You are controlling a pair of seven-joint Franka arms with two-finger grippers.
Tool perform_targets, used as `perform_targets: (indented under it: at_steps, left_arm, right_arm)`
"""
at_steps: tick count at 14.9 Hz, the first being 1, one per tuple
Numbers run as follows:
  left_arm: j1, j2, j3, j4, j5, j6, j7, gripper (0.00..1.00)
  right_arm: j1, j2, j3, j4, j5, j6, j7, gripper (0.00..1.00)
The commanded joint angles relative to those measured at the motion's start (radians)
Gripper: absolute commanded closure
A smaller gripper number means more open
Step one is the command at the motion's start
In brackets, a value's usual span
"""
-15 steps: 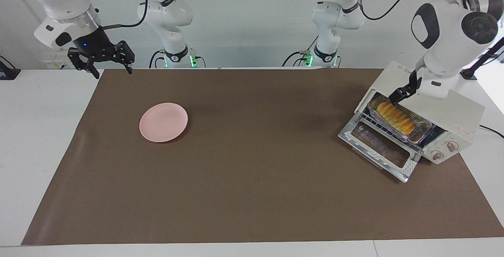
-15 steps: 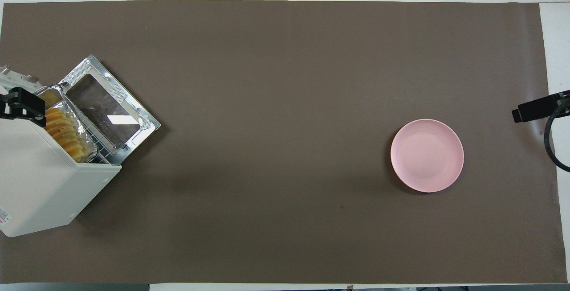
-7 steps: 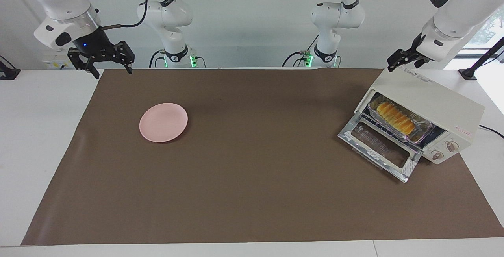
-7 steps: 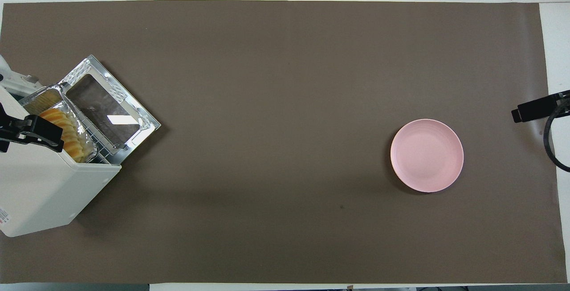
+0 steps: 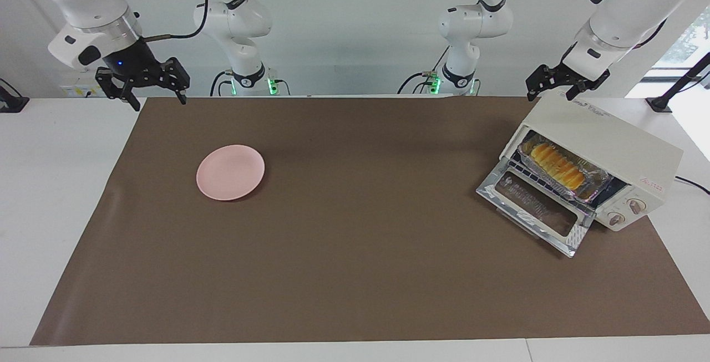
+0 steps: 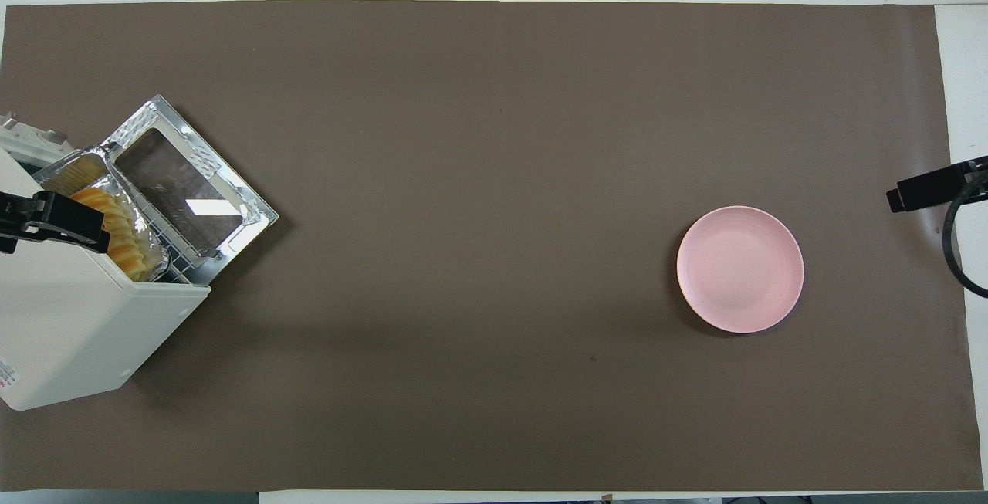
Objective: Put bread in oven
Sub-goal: 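Open the left gripper and withdraw it from the oven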
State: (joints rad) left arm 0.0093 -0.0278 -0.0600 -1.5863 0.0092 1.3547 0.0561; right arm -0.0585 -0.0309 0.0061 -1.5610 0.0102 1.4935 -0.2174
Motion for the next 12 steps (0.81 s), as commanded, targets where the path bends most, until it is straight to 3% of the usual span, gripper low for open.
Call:
perform_targets:
  at_steps: [1,3,12]
  left_arm:
    - [0.017,-0.031,-0.001,-0.05,-0.017,0.035,0.051,0.0]
    - [0.005,0.005,-0.001,-0.057,-0.018,0.055,0.045,0.0]
    - [-0.029,0.003,-0.014,-0.081,-0.072,0.133,-0.087,0.0]
  right_arm:
    - [-0.012,-0.023,0.008,-0.022,0.01,-0.002,-0.004,0.0]
    - [-0.012,-0.023,0.008,-0.022,0.01,-0.004,-0.005,0.0]
    - [-0.012,-0.023,0.008,-0.022,0.01,-0.004,-0.004,0.0]
